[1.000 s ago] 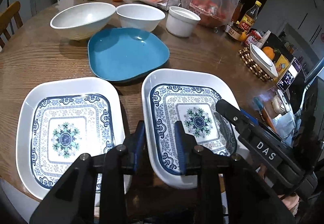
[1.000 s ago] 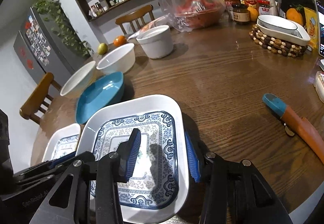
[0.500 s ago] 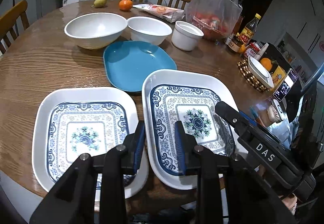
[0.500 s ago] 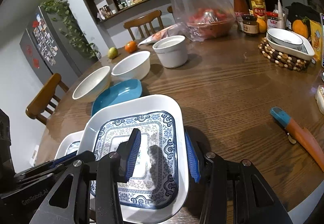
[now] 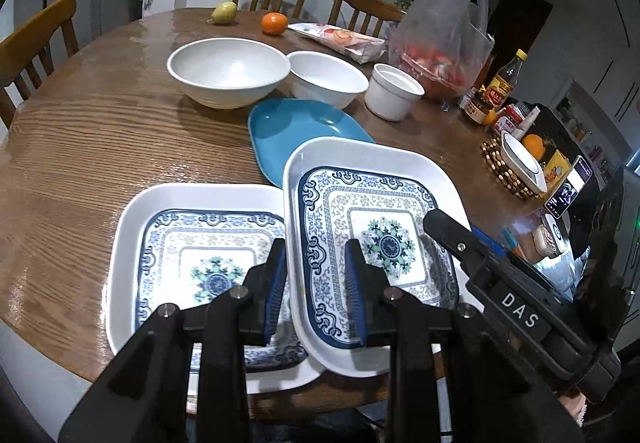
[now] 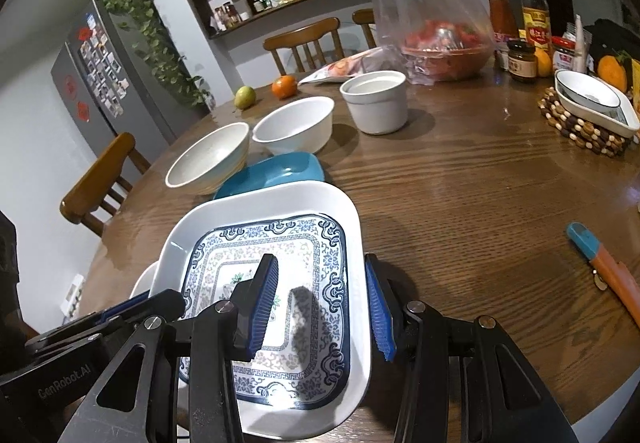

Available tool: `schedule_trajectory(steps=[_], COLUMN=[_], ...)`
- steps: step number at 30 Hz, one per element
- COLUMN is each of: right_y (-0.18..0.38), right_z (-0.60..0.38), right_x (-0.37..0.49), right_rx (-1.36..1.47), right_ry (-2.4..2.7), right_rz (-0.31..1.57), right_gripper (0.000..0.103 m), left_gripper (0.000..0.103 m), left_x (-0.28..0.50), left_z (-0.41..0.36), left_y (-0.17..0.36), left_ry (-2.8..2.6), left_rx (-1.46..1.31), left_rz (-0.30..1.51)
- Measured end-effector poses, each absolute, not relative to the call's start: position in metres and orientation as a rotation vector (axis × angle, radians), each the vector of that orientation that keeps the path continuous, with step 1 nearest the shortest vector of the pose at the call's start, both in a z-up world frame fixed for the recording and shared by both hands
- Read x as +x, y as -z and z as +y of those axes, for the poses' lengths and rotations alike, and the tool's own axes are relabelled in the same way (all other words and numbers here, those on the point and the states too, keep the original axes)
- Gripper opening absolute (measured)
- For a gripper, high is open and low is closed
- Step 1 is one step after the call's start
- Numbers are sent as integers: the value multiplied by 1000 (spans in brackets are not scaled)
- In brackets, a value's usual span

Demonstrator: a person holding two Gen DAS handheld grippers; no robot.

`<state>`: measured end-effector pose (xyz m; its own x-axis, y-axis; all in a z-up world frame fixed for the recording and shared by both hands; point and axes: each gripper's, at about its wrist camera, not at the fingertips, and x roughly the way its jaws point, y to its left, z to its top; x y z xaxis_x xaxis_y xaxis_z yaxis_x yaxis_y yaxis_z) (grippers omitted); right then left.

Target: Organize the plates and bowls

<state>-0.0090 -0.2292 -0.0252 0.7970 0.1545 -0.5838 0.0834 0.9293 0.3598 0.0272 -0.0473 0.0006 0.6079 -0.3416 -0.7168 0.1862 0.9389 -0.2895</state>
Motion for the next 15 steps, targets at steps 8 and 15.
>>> schedule_trajectory(steps=[8, 15], right_y=[23, 21], right_z=[-214, -201], right_x=[-5, 0], right_rx=[367, 368], right_ry=[-61, -90], right_rz=[659, 666], right_gripper=[46, 46], left_gripper=[25, 25], left_x=[25, 25], left_z=[-31, -15], left_y=[-3, -3], left_ry=[282, 262], left_rx=[-211, -235], left_rz=[852, 848])
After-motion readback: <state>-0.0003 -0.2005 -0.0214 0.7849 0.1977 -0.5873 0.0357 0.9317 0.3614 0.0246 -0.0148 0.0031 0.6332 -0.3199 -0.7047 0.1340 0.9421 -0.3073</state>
